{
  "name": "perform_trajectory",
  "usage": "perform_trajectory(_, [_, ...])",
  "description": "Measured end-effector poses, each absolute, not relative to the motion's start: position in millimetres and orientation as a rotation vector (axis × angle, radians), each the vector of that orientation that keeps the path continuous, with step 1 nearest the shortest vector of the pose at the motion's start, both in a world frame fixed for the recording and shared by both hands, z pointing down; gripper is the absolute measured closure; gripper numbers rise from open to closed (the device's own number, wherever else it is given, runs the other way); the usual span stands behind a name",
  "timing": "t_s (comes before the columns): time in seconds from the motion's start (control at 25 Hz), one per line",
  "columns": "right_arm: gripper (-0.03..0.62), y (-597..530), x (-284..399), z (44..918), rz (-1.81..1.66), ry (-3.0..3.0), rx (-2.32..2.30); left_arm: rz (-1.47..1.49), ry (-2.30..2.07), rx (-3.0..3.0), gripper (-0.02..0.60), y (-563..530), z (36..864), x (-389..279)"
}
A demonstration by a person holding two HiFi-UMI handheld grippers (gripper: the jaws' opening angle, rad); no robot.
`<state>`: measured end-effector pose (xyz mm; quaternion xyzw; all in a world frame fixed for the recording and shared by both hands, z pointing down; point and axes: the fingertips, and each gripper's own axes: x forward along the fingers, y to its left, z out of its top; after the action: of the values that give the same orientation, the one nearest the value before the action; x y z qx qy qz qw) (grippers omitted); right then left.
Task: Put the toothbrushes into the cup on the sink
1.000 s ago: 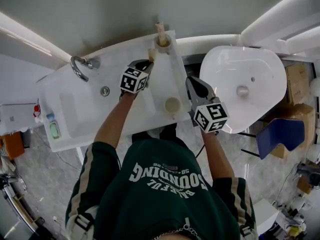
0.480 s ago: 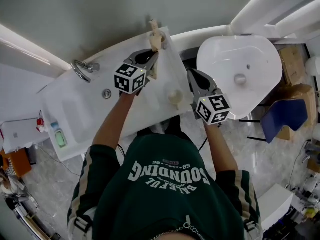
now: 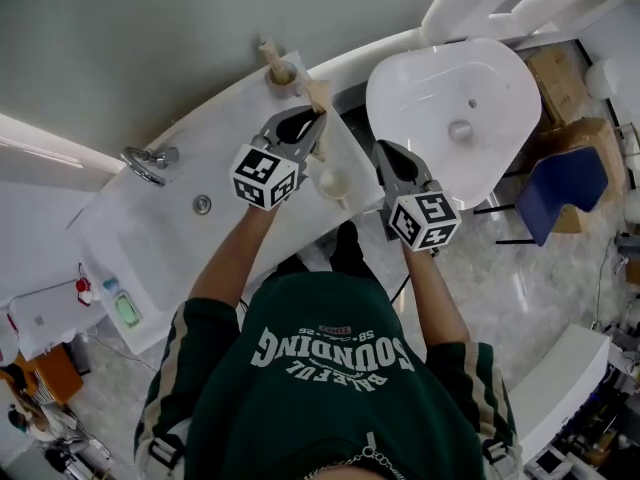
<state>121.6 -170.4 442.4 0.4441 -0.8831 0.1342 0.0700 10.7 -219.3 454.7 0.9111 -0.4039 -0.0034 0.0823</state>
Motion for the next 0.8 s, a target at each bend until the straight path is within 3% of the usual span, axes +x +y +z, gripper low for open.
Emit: perform_trajectory(0.8, [0.591, -130, 162, 449, 0.444, -2.546, 1.550, 0.135, -1.113, 2.830, 0.492, -177, 545, 79])
